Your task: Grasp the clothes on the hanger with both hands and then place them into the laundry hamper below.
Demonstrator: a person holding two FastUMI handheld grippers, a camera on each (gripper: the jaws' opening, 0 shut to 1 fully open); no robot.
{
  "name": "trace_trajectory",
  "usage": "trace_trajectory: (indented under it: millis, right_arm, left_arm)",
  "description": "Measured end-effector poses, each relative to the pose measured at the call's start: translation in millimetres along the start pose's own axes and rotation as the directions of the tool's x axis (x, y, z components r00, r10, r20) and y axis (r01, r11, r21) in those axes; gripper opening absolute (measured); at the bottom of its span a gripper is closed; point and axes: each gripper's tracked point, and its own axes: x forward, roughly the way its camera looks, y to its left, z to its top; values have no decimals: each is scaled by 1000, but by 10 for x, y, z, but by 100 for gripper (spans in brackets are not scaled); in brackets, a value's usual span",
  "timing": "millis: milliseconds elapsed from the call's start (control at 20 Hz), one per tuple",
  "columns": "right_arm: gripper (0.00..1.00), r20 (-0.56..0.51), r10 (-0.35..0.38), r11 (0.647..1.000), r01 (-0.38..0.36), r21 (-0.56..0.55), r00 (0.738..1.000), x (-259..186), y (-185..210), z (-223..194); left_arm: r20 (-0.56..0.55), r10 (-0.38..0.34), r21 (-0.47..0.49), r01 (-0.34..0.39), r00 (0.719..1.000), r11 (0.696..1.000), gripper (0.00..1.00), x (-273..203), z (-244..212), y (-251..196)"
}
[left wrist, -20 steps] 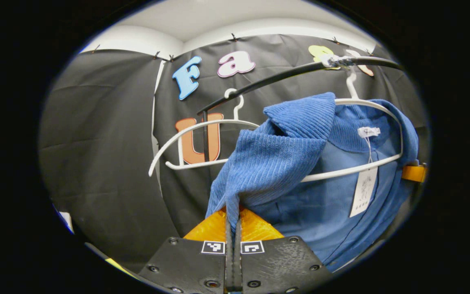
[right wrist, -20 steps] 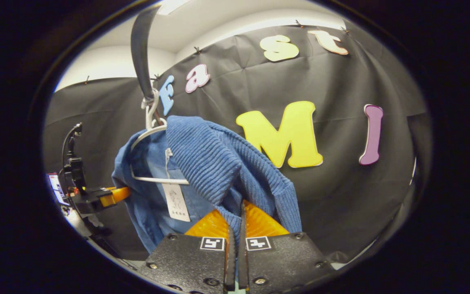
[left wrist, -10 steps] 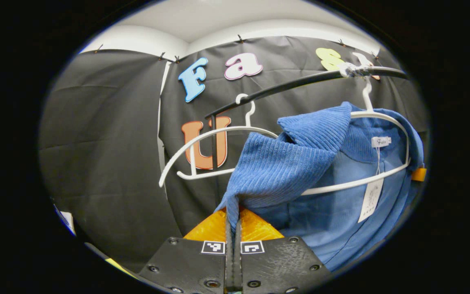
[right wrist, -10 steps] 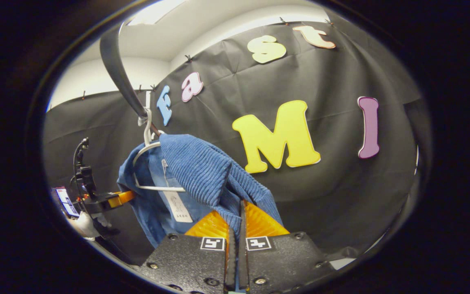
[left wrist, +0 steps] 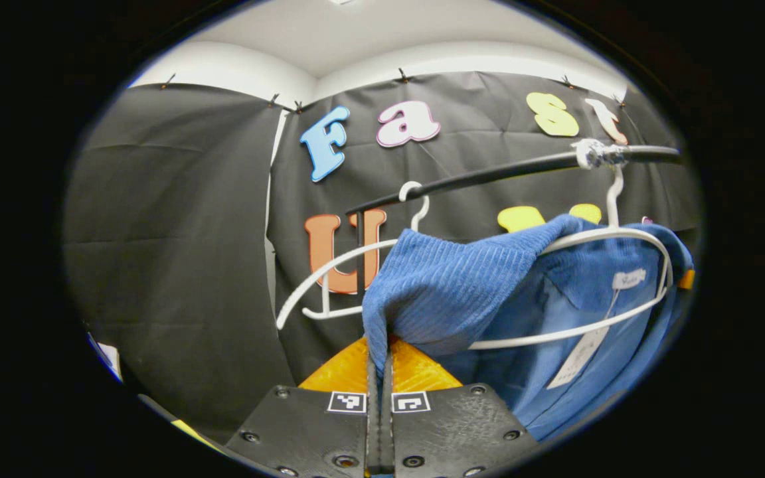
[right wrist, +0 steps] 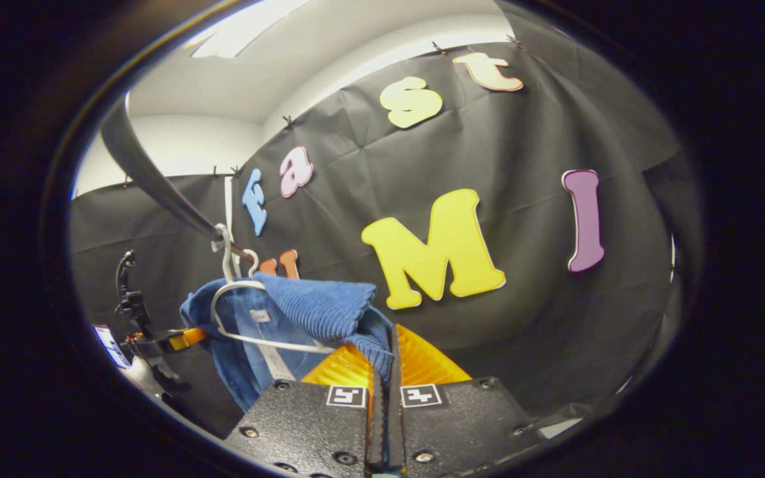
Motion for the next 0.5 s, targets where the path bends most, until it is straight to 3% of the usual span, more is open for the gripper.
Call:
trace_trajectory:
  millis: [50, 100, 300, 350, 500]
  right_arm:
    - [6, 11, -12, 1000, 11, 14, 1000, 52, -45, 58]
    - [6, 12, -19, 1000, 18, 25, 1000, 80, -50, 71]
    - [6, 19, -47, 999, 47, 10, 999, 236, -79, 117]
    - [6, 18, -56, 998, 56, 4, 998, 286, -94, 117]
    - [6, -1, -65, 998, 65, 5, 998, 388, -124, 34]
  left_arm:
    - [5, 7, -1, -7, 1000, 1000, 0, 32, 64, 47]
    - [12, 12, -3, -12, 1000, 1000, 5, 80, 116, 123]
    - [32, 16, -14, -15, 999, 1000, 5, 254, 288, 361]
    - [30, 11, -12, -11, 999, 1000, 0, 288, 305, 382]
    - [-41, -9, -26, 8, 999, 1000, 0, 310, 59, 349]
